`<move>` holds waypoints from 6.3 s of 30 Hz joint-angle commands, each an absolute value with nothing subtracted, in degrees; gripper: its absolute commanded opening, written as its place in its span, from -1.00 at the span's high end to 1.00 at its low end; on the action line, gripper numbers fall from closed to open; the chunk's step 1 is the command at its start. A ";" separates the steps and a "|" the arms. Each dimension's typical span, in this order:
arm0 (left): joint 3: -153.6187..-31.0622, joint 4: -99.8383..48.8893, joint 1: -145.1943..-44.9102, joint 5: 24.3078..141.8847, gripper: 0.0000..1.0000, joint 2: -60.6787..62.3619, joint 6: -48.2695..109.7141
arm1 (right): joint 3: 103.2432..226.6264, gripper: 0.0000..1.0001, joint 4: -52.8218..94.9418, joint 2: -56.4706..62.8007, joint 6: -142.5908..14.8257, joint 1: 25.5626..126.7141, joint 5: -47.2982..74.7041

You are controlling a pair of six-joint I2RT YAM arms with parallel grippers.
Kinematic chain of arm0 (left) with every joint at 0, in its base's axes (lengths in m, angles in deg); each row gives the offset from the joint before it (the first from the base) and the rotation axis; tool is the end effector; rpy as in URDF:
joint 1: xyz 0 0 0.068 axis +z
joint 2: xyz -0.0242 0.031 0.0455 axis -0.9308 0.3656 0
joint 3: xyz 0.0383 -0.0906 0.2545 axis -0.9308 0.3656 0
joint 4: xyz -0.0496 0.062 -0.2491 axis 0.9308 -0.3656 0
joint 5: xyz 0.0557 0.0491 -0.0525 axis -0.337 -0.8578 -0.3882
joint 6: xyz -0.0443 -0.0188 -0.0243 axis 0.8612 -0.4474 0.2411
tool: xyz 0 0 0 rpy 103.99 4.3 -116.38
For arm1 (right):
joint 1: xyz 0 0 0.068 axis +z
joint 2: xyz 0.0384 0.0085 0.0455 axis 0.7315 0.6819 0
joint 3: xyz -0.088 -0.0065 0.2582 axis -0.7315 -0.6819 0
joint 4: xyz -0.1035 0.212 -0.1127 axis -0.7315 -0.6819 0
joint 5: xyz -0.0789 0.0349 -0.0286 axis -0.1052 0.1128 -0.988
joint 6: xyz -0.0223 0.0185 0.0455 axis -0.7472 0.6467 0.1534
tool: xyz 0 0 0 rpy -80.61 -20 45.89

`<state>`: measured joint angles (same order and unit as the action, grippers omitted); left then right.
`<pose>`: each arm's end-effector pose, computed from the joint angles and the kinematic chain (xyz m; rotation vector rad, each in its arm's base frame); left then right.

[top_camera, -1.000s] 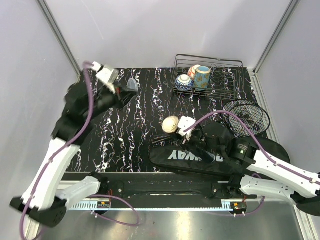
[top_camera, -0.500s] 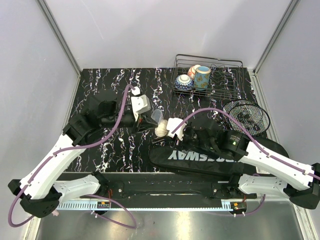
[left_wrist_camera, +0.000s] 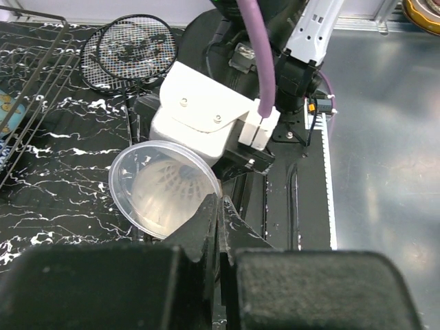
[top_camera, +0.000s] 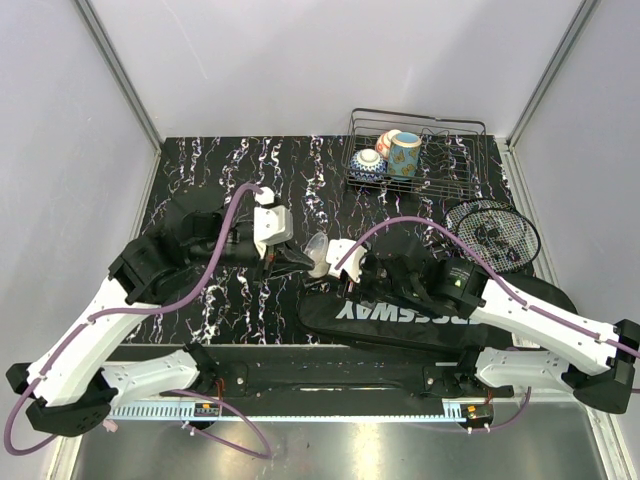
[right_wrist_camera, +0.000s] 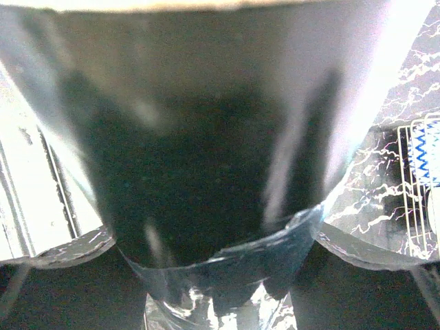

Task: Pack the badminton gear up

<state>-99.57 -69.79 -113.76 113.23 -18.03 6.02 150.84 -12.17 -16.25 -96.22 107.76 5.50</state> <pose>0.1062 -0.1383 0.4505 1.3386 1.4341 -1.0102 0.1129 0.2011 0.3441 -1.4888 1.5972 0.3416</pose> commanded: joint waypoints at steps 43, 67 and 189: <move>-110.35 -79.78 -117.68 120.80 1.00 -8.12 2.09 | 152.41 0.35 -6.12 -22.10 -96.01 107.74 8.61; -111.84 -92.62 -117.77 130.91 1.00 -0.12 1.92 | 152.32 0.36 -9.02 -24.04 -101.72 110.91 8.43; -93.04 -49.62 -112.78 60.42 0.28 -1.70 35.49 | 166.90 -0.99 -4.43 -11.12 -44.23 76.01 13.99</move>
